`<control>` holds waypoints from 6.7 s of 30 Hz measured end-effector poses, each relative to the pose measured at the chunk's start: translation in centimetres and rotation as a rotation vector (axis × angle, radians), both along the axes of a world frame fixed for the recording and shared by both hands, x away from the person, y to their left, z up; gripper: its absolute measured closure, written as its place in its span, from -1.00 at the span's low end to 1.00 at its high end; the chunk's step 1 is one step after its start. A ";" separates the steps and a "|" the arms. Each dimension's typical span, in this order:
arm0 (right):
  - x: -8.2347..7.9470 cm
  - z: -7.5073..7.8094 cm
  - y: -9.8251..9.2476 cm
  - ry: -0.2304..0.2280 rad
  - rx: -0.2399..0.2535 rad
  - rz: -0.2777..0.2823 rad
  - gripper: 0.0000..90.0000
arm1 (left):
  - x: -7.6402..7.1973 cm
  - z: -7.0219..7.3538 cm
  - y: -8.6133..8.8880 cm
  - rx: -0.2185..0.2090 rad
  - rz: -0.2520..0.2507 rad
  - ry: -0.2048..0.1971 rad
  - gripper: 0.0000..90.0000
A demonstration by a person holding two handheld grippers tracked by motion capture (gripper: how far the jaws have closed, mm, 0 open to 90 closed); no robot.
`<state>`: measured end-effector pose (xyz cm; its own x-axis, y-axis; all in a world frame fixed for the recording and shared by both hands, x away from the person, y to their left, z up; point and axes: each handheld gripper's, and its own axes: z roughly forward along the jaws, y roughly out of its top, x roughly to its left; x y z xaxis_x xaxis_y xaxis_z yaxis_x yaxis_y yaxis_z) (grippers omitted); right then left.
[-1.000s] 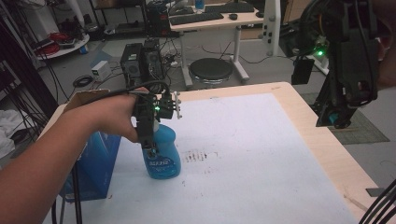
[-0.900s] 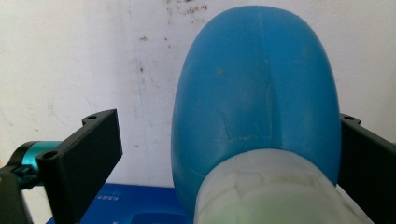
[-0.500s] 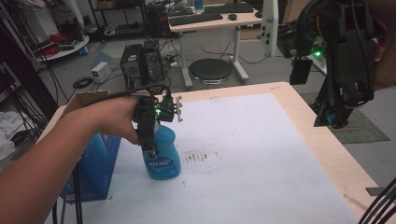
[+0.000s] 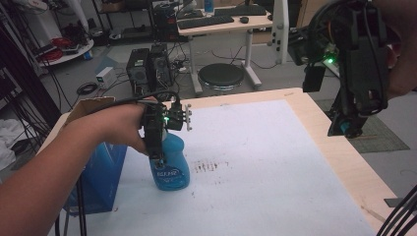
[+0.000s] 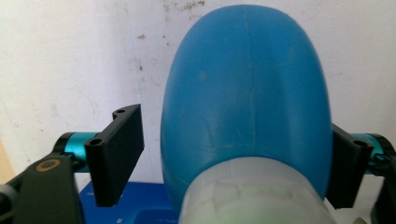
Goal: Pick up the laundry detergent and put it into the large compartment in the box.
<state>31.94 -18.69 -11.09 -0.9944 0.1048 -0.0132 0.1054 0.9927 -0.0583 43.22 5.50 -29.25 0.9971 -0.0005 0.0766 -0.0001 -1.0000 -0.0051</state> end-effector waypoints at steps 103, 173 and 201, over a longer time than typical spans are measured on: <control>0.2 -0.8 1.1 0.003 0.004 0.065 -0.92 | -2.1 17.2 8.6 -0.076 0.505 0.024 -0.15; 1.1 -1.9 1.1 0.030 0.023 0.066 -0.92 | 0.9 3.5 18.2 0.044 0.781 0.041 -0.15; 0.8 -2.1 1.6 0.026 0.012 0.057 -0.92 | 0.7 0.3 18.6 0.032 0.552 0.045 -0.15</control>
